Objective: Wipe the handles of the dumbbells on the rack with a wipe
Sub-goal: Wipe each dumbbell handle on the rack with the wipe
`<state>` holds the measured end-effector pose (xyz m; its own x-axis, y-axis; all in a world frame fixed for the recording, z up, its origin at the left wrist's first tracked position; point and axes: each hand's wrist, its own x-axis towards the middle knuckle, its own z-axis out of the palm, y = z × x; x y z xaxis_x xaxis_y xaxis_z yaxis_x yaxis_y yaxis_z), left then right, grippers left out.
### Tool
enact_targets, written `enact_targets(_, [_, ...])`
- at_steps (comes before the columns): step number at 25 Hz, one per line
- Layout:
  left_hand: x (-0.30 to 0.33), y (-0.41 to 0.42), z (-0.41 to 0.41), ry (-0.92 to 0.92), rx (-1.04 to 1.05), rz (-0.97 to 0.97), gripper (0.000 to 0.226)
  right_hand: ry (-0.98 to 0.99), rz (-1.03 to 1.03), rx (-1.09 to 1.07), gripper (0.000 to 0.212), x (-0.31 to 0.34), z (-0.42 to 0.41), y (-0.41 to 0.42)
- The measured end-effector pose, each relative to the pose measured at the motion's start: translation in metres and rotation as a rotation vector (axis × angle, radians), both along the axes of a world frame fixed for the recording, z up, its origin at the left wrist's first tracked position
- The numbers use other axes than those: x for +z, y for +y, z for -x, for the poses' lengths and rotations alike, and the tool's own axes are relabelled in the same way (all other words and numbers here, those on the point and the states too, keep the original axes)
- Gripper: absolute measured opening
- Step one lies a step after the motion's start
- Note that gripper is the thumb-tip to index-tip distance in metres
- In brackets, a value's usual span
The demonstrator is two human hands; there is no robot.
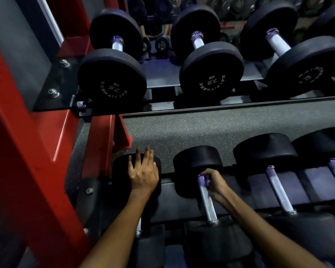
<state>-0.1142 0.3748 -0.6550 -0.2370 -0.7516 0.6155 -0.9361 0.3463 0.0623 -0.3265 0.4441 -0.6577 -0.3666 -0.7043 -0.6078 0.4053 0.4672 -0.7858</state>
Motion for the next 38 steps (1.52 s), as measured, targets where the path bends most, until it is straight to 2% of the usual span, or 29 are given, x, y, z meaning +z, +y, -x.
enact_targets(1, [-0.001,-0.002,0.000,0.000,0.001,0.014,0.048,0.089,-0.008,-0.024,0.008,-0.003,-0.011,-0.007])
enact_targets(2, [-0.002,-0.006,0.000,-0.002,0.001,0.027,0.048,0.188,-0.021,-0.011,0.014,-0.005,-0.019,-0.012])
enact_targets(3, [-0.003,-0.008,-0.001,-0.005,-0.001,0.041,0.047,0.282,-0.092,0.017,0.041,-0.007,-0.021,-0.016])
enact_targets(4, [-0.004,-0.008,-0.001,-0.009,-0.005,0.052,0.047,0.315,-0.115,0.058,0.055,-0.002,-0.021,-0.017])
enact_targets(5, [-0.005,-0.007,0.000,-0.011,-0.006,0.065,0.047,0.307,-0.120,0.075,0.046,0.000,-0.016,-0.020])
enact_targets(7, [-0.007,-0.009,-0.001,0.007,-0.013,0.083,0.046,0.225,-0.089,0.133,0.003,0.011,-0.010,-0.015])
enact_targets(8, [-0.009,-0.008,-0.002,0.008,-0.014,0.088,0.046,0.198,-0.066,0.135,0.017,0.011,-0.007,-0.012])
enact_targets(10, [-0.010,-0.009,-0.001,-0.008,0.002,0.112,0.045,0.176,-0.023,0.120,0.028,0.018,-0.008,-0.011])
enact_targets(11, [-0.009,-0.010,0.001,-0.005,-0.001,0.105,0.045,0.195,-0.034,0.113,0.028,0.017,-0.007,-0.012])
enact_targets(15, [-0.006,-0.005,-0.001,-0.018,0.003,0.025,0.045,0.066,-0.043,0.099,0.017,0.003,0.005,-0.010])
enact_targets(17, [0.001,-0.001,0.000,-0.018,0.018,-0.038,0.046,0.170,-0.024,0.103,0.017,0.002,0.015,0.005])
enact_targets(19, [0.009,0.007,0.008,0.084,0.091,-0.105,0.049,0.251,0.029,0.078,0.019,0.008,0.028,0.018])
enact_targets(21, [0.019,0.020,0.033,0.273,0.122,-0.173,0.051,0.254,0.104,0.078,0.021,0.022,0.042,0.027])
enact_targets(23, [0.030,0.040,0.077,0.405,-0.074,-0.259,0.053,0.313,0.155,0.104,0.024,0.041,0.058,0.037])
enact_targets(25, [0.034,0.056,0.122,0.320,-0.373,-0.281,0.051,0.399,0.164,0.120,0.018,0.056,0.076,0.049])
enact_targets(27, [0.040,0.048,0.155,0.149,-0.565,-0.223,0.047,0.477,0.165,0.137,0.016,0.066,0.099,0.066])
enact_targets(28, [0.040,0.036,0.166,0.073,-0.600,-0.199,0.045,0.513,0.156,0.118,0.017,0.069,0.112,0.075])
enact_targets(31, [0.042,0.011,0.178,-0.172,-0.607,-0.296,0.048,0.670,-0.007,-0.069,0.019,0.073,0.154,0.104])
enact_targets(33, [0.034,0.010,0.178,-0.300,-0.606,-0.223,0.051,0.763,-0.148,-0.086,0.020,0.065,0.186,0.121])
enact_targets(36, [0.028,0.013,0.177,-0.315,-0.626,-0.081,0.047,0.900,-0.338,-0.007,0.010,0.051,0.215,0.133])
enact_targets(38, [0.022,0.011,0.174,-0.309,-0.655,0.007,0.046,1.063,-0.510,0.106,0.020,0.047,0.219,0.136])
